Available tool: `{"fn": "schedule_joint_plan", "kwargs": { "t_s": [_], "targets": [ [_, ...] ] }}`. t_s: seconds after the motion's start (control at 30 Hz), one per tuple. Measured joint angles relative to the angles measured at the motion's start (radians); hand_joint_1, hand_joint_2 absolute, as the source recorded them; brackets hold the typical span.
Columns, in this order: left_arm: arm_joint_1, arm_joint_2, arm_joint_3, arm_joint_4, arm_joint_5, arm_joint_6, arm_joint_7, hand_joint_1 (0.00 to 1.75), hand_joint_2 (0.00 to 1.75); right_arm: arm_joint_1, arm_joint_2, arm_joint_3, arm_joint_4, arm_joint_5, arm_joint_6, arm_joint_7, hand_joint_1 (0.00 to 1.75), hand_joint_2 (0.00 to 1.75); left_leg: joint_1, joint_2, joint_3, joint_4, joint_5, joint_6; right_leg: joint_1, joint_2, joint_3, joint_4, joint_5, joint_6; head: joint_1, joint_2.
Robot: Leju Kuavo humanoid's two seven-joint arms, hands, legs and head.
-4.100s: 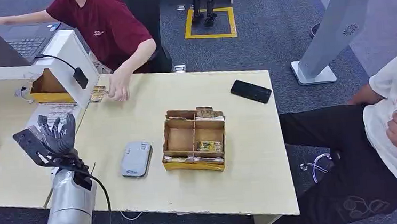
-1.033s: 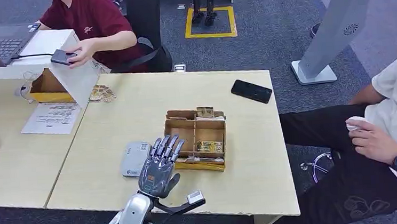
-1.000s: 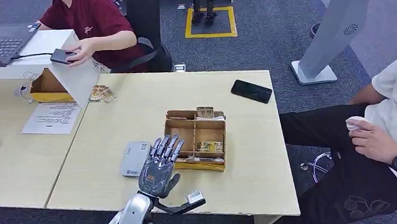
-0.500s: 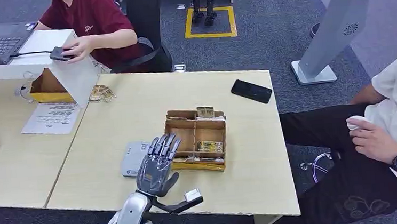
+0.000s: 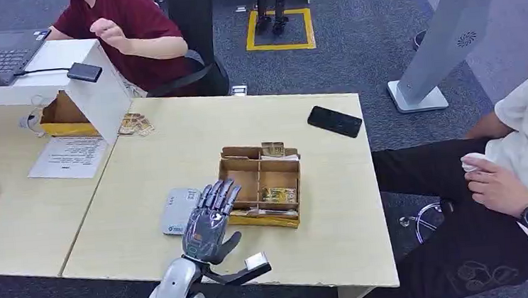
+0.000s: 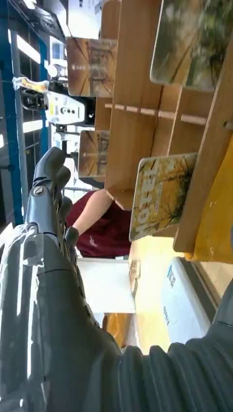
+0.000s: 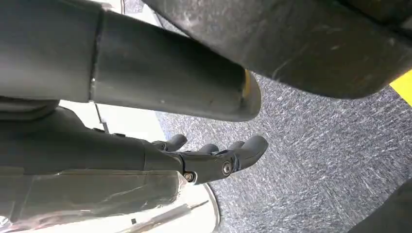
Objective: Pass the card to the sensor for recognition and then transmit it.
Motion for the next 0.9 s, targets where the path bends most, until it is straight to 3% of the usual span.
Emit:
{"fn": "schedule_joint_plan", "kwargs": {
  "t_s": [0.23,0.27,0.3,0.7,0.77,0.9],
  "targets": [
    [0.003,-0.02,0.03,0.0,0.0,0.0,-0.009,0.0,1.75,0.0,0.0,0.003,0.0,-0.002,0.0,0.0,0.0,0.0,0.0,0.0,0.0,0.0,0.0,0.0,0.0,0.0,0.0,0.0,0.0,0.0,0.0,0.0],
    [0.004,-0.02,0.035,0.0,0.001,0.0,-0.013,1.64,1.75,-0.001,0.0,0.003,0.0,-0.002,0.0,0.0,0.0,0.0,0.0,0.0,0.0,0.0,0.0,0.0,0.0,0.0,0.0,0.0,0.0,0.0,0.0,0.0],
    [0.004,-0.02,0.038,0.0,0.006,0.0,-0.02,1.75,1.75,-0.001,0.0,0.004,0.0,-0.003,0.0,0.0,0.0,0.0,0.0,0.0,0.0,0.0,0.0,0.0,0.0,0.0,0.0,0.0,0.0,0.0,0.0,0.0],
    [0.007,-0.029,0.072,0.027,0.018,0.0,-0.05,1.75,1.75,-0.002,0.0,0.031,0.0,-0.029,0.0,-0.001,0.0,0.0,0.0,0.0,0.0,0.0,0.0,0.0,0.0,0.0,0.0,0.0,0.0,0.0,0.0,0.0],
    [0.005,-0.029,0.074,0.028,0.023,0.006,-0.052,1.52,1.75,-0.002,0.0,0.033,0.0,-0.029,0.0,-0.001,0.0,0.0,0.0,0.0,0.0,0.0,0.0,0.0,0.0,0.0,0.0,0.0,0.0,0.0,0.0,0.0],
    [0.004,-0.034,0.087,0.031,0.034,0.008,-0.064,1.54,1.75,-0.003,0.0,0.041,0.0,-0.035,0.0,-0.001,0.0,0.0,0.0,0.0,0.0,0.0,0.0,0.0,0.0,0.0,0.0,0.0,0.0,0.0,0.0,0.0]
  ]
}}
